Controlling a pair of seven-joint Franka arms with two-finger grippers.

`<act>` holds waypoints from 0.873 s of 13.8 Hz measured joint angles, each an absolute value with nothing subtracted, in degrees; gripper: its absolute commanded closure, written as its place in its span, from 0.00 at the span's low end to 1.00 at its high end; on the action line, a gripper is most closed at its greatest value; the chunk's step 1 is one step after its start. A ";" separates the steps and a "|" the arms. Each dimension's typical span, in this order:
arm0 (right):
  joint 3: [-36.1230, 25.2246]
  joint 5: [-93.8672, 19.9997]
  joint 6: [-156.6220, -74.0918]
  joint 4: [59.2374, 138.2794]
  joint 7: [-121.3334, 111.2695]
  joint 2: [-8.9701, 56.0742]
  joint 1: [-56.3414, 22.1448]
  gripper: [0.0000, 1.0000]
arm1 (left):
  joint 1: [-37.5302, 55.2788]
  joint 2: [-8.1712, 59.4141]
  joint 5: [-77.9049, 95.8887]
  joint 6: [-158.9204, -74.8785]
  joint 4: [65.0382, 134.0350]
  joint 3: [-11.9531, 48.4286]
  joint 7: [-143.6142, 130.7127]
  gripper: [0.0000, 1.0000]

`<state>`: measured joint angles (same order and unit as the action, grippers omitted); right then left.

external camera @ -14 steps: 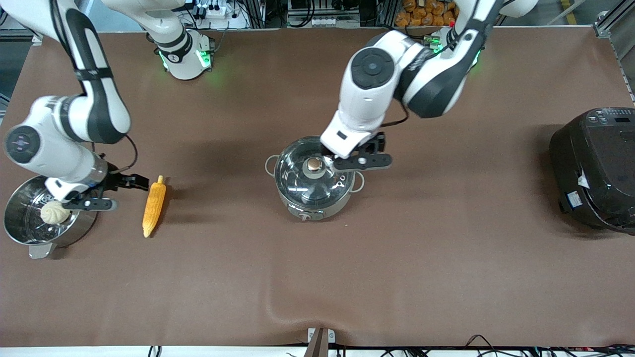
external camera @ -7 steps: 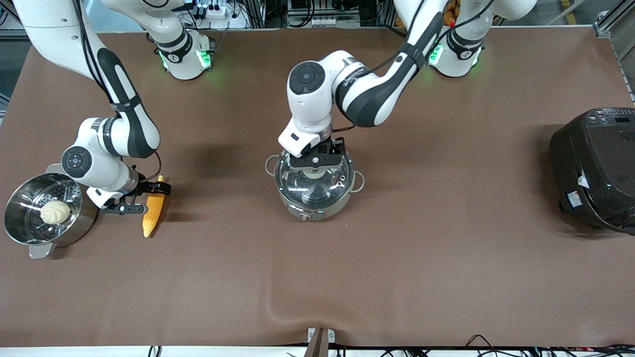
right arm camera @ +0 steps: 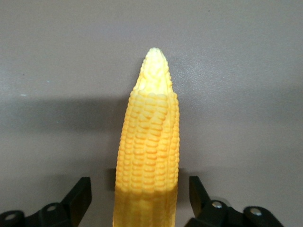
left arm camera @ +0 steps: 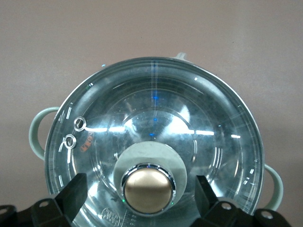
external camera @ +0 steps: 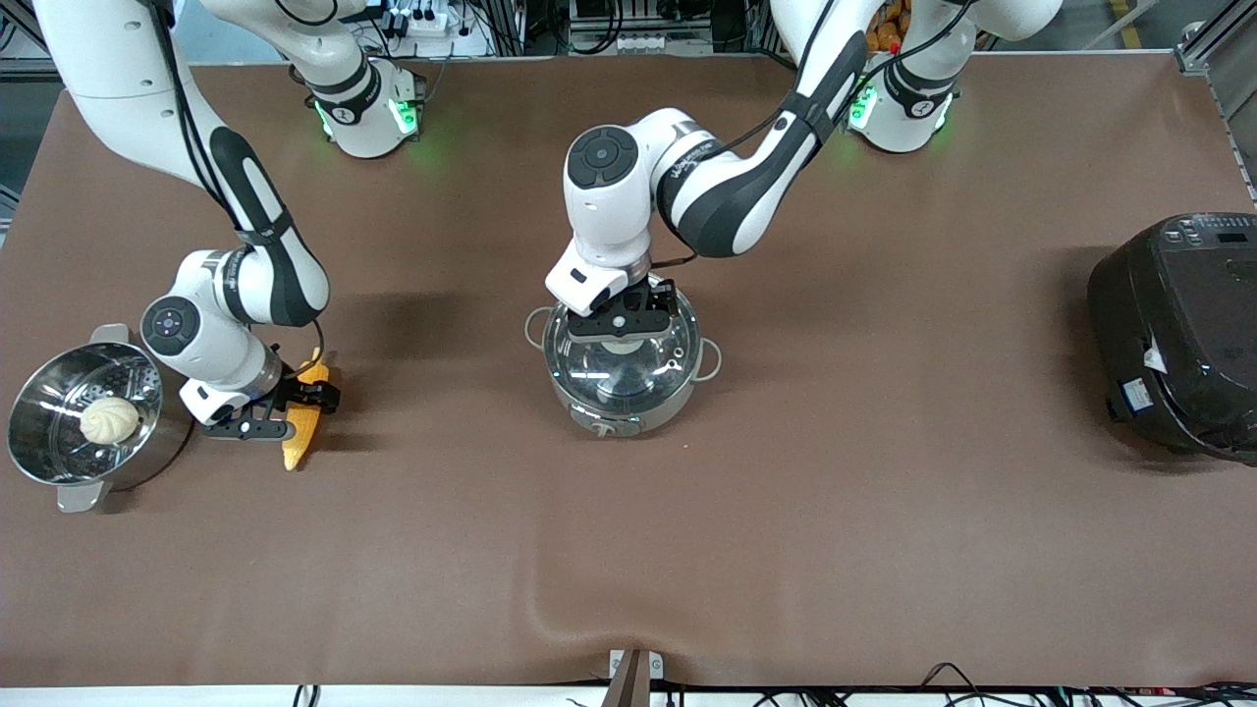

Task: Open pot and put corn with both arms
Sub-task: 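Grasp the lid knob with the left gripper while the right gripper grasps the corn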

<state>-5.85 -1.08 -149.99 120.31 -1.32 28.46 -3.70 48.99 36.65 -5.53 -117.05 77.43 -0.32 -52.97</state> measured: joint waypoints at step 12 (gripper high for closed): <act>-5.53 -1.04 -113.88 96.07 0.95 27.18 -7.72 0.67 | 48.92 37.64 -3.01 -117.39 77.03 -0.21 -56.32 1.00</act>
<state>-5.53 -1.04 -113.88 96.07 0.95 27.18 -7.72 48.92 37.64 -3.01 -117.39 77.03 -0.21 -56.32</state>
